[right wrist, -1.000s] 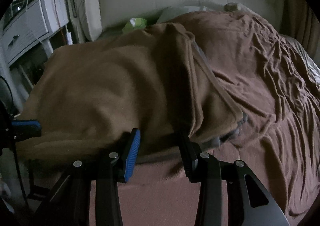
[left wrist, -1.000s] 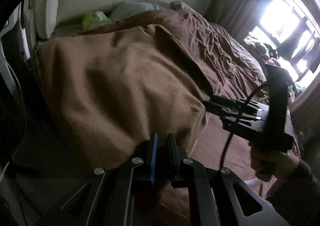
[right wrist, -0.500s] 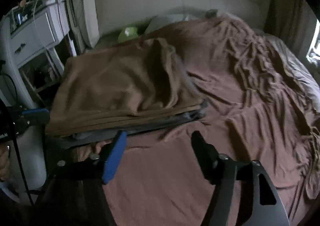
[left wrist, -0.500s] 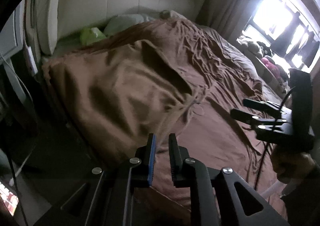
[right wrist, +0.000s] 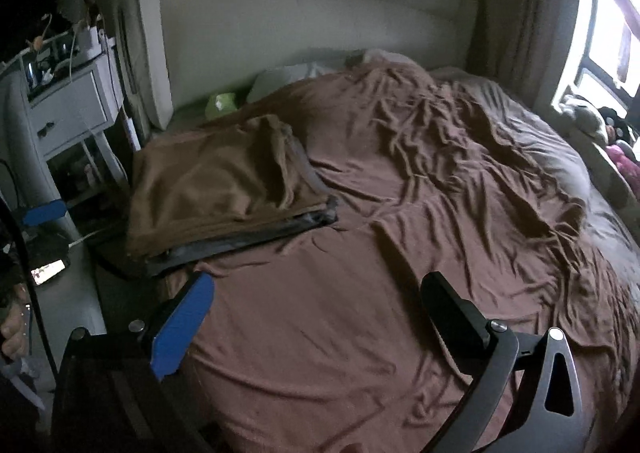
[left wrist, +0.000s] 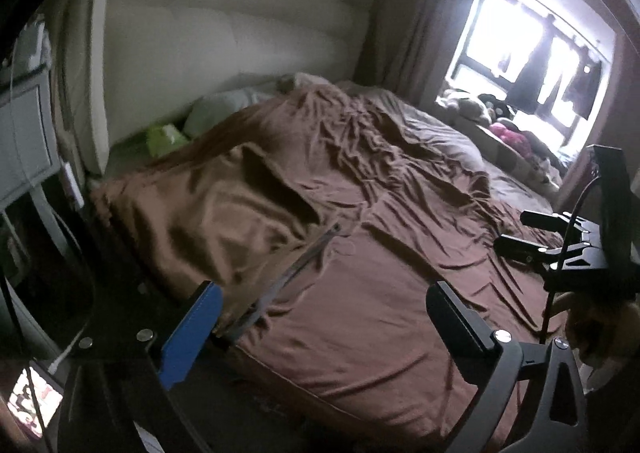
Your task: Fold small clothes
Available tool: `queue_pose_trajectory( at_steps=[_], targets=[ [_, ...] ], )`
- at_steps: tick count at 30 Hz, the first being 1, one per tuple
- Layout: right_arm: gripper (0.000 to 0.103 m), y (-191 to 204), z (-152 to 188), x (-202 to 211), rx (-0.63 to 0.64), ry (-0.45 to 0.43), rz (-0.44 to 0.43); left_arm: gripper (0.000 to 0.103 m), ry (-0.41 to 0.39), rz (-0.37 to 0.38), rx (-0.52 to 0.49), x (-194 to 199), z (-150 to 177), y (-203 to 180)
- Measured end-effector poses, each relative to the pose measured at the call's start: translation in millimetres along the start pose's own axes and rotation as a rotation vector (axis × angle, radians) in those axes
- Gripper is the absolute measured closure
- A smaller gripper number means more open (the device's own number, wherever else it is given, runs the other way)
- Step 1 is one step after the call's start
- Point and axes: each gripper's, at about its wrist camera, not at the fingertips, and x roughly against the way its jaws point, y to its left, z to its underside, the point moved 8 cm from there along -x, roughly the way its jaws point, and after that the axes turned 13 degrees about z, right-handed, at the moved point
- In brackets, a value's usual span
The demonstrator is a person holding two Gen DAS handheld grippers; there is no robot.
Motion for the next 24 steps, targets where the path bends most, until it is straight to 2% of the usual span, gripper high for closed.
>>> queue_pose_trajectory(
  at_steps=[5,15,24],
  targets=[
    [0.0,-18,9,42,-0.034,-0.03,0.037,0.001,-0.014,0.028,-0.044,19,3,-28],
    [0.0,-43,50,125,-0.108,-0.043,0.1,0.001,-0.039,0.075,-0.107,66,20,-72],
    [0.0,-50,106,190,-0.176,-0.082,0.136,0.001,-0.046,0.128,-0.168,102,45,-109]
  ],
)
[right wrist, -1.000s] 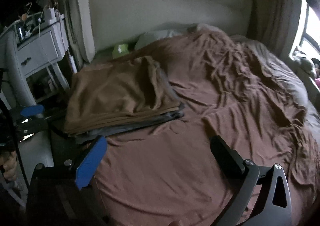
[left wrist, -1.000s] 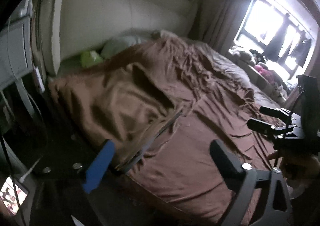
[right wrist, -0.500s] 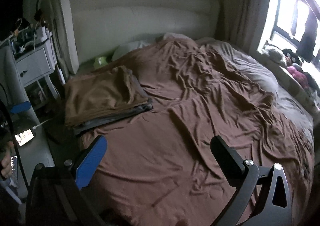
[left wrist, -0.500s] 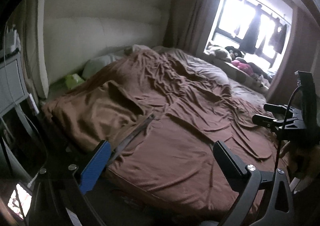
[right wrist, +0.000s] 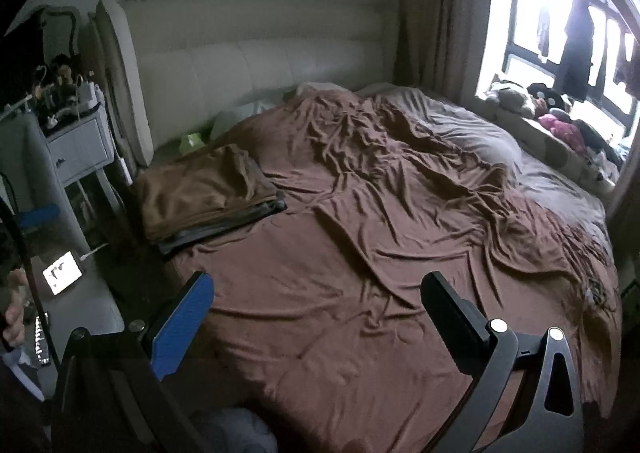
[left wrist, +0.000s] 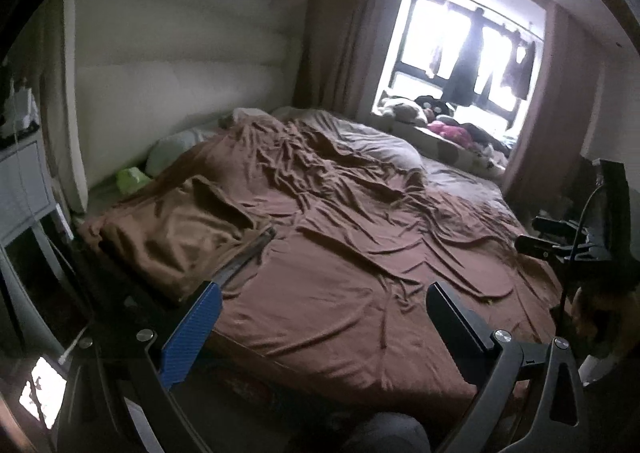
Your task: Fold small clothes
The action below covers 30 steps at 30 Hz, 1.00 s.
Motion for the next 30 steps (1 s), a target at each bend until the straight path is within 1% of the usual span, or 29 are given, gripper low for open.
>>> queue_pose_trajectory(
  at_steps=[3,7,9,13,17,20,23,30],
  targets=[
    [0.0,-4,16,21,-0.027,0.008,-0.015,0.0,0.015,0.019,-0.029,8,11,-16],
    [0.0,-12,31,48,-0.043,0.002,0.02,0.0,0.026,0.034,-0.061,17,28,-33],
    [0.0,-12,39,66,-0.051,-0.015,0.034,0.0,0.027,0.042,-0.068,22,35,-39],
    [0.0,-11,52,89,-0.078,-0.035,0.059,0.0,0.015,0.047,-0.091,39,48,-52],
    [0.0,-8,75,113,-0.116,-0.066,0.074,0.0,0.003,0.054,-0.109,51,62,-64],
    [0.0,-6,94,126,-0.142,-0.076,0.108,0.0,-0.006,0.045,-0.121,58,73,-71],
    [0.0,-7,114,132,-0.165,-0.062,0.145,0.0,-0.016,0.05,-0.142,64,86,-81],
    [0.0,-5,148,150,-0.237,-0.059,0.173,0.0,-0.026,0.079,-0.167,79,112,-100]
  ],
)
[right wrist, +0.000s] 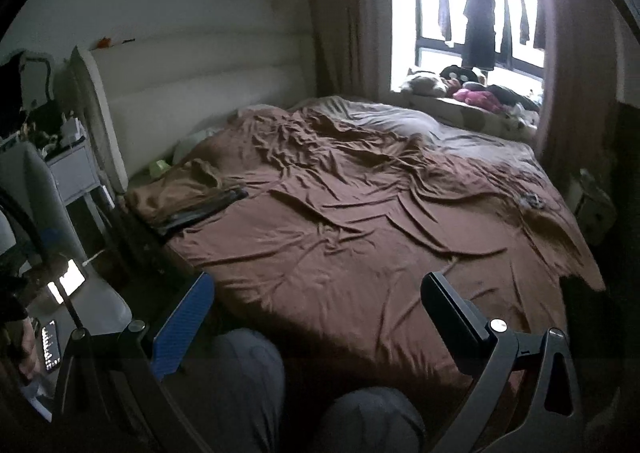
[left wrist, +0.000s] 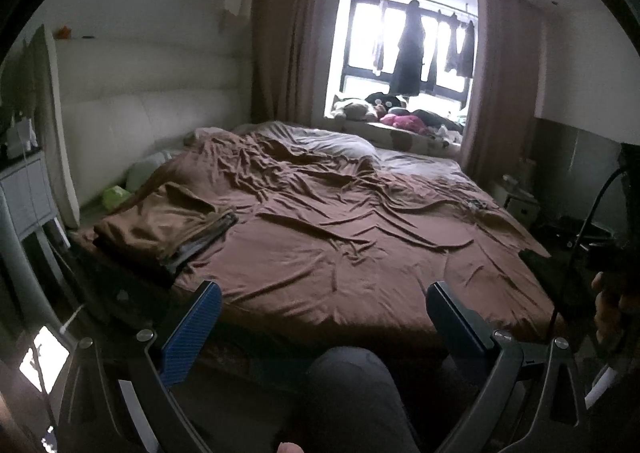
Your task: Fold small clothes
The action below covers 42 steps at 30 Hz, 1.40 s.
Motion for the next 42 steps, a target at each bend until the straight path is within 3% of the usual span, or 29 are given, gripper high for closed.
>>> queue_pose_trajectory(
  at_steps=[11,14,20,42],
  targets=[
    [0.0,-18,43,25,-0.084,-0.021,0.068,0.0,-0.033,0.004,-0.027,10,26,-28],
    [0.0,-20,53,27,-0.106,-0.036,0.072,0.0,-0.073,-0.037,-0.054,14,27,-31],
    [0.0,-23,72,25,-0.133,-0.032,0.083,0.0,-0.069,-0.032,-0.046,4,37,-38],
    [0.0,-22,85,22,-0.15,0.008,0.066,0.0,-0.05,-0.029,-0.044,-7,45,-42]
  ],
)
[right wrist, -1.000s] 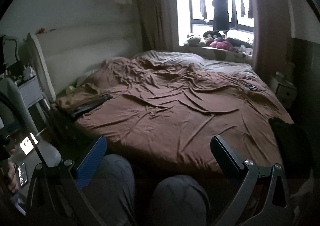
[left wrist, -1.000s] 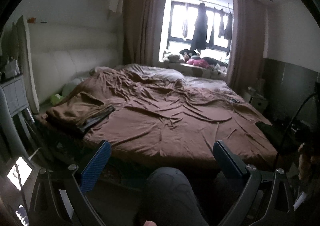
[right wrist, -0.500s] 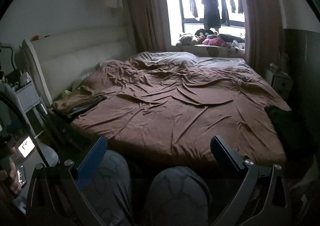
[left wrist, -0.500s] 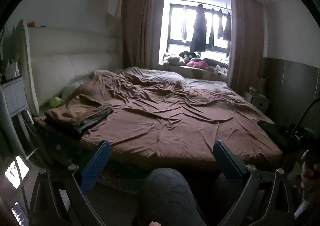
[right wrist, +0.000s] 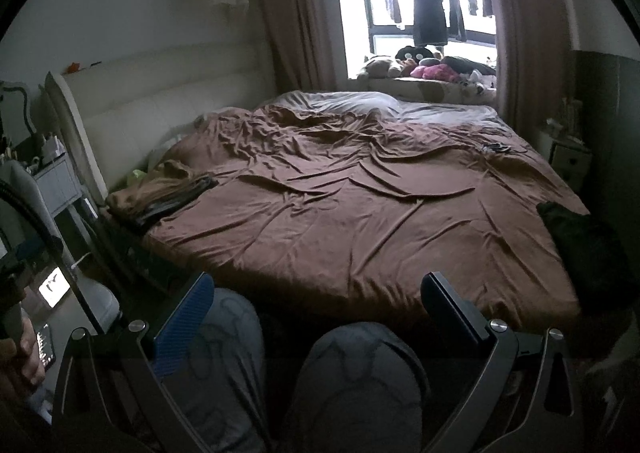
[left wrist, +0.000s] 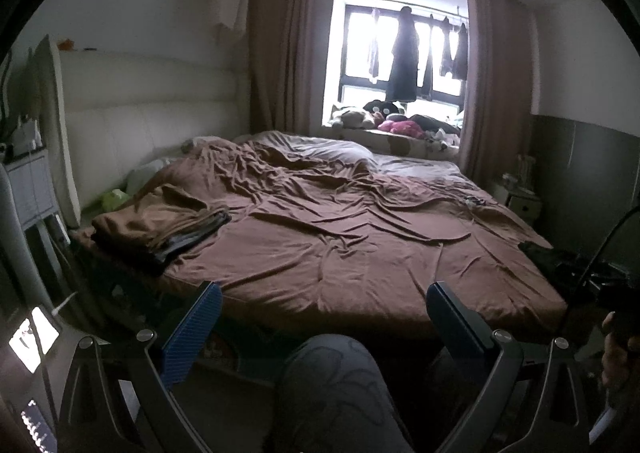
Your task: Fold small clothes
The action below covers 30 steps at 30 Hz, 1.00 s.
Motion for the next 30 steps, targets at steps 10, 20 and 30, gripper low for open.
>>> queue_pose_trajectory(
  at_steps=[10,20,30],
  targets=[
    [0.0,-0.5,-1.2,0.7,0.006,0.002,-0.001,0.0,-0.003,-0.005,0.0,0.6,1.4,-3.2],
    [0.0,1.7,-1.0,1.1,0.009,0.004,-0.003,0.0,-0.004,-0.003,0.002,0.6,1.2,-3.3],
    [0.0,-0.7,-0.5,2.0,0.007,-0.001,-0.005,0.0,-0.008,-0.003,-0.002,1.8,2.2,-6.7]
  ],
)
